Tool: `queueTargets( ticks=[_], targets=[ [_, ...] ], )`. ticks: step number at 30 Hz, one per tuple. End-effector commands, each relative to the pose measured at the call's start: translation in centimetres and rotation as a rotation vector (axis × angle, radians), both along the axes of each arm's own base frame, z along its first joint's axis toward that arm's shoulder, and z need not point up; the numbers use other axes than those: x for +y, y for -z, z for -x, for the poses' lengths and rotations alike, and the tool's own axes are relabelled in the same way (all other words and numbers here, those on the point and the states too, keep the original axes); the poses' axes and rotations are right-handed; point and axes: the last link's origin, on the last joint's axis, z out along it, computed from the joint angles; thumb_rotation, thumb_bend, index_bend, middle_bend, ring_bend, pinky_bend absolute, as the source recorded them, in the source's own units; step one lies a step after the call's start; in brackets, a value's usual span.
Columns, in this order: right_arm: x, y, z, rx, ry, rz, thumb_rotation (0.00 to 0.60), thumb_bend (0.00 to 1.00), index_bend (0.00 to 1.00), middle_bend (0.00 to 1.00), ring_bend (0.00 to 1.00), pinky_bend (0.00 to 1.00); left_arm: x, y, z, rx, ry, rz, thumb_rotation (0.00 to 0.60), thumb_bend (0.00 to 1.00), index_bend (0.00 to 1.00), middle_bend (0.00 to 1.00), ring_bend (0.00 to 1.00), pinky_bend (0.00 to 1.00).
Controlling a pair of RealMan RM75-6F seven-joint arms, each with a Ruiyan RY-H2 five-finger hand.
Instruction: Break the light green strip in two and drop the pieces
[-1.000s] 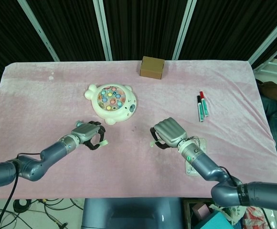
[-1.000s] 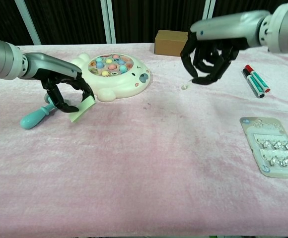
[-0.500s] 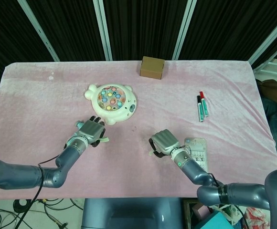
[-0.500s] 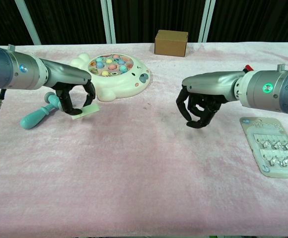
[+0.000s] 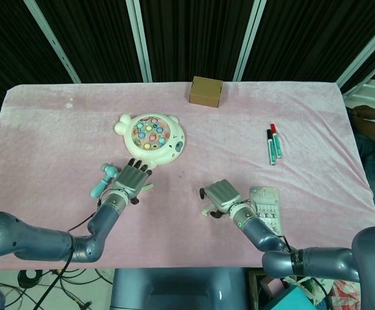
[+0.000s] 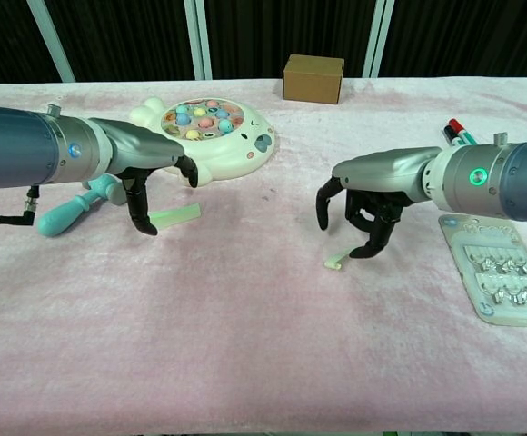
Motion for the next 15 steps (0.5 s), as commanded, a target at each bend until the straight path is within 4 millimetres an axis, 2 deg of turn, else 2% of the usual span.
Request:
queueTargets(
  ticks=[1,2,8,12,15],
  targets=[
    [0.1,-0.3,-0.3,0.024,0.006,-0.008,0.600,0.13,0.16,0.72,0.80,0.65,0.0,-0.1,-0.2,-0.018,-0.010,0.003,0.600,0.14,0.14,0.08,0.00,0.00],
    [-0.4,-1.1,-0.5,0.009,0.014,0.023,0.600,0.13,0.15,0.70,0.79,0.65,0.2,-0.6,-0.8,-0.072,-0.024,-0.012,0.600,0.14,0.14,0.07,0.00,0.00],
    [-1.1,-4.0,-0.8,-0.027,0.041,0.082,0.600,0.13,0.15,0.56,0.68,0.56,0.3,-2.4,-1.4,-0.161,-0.014,-0.025,0.600,0.14,0.14,0.07,0.00,0.00],
    [-1.9,-9.6,0.3,-0.049,0.082,0.194,0.600,0.13,0.15,0.50,0.59,0.41,-0.3,-5.6,-1.4,-0.282,0.005,-0.054,0.600,0.14,0.14,0.07,0.00,0.00],
    [-1.8,-13.1,2.2,-0.021,0.082,0.307,0.600,0.13,0.15,0.42,0.51,0.30,-1.5,-8.0,-0.6,-0.316,0.043,-0.064,0.600,0.14,0.13,0.07,0.00,0.00]
  ],
)
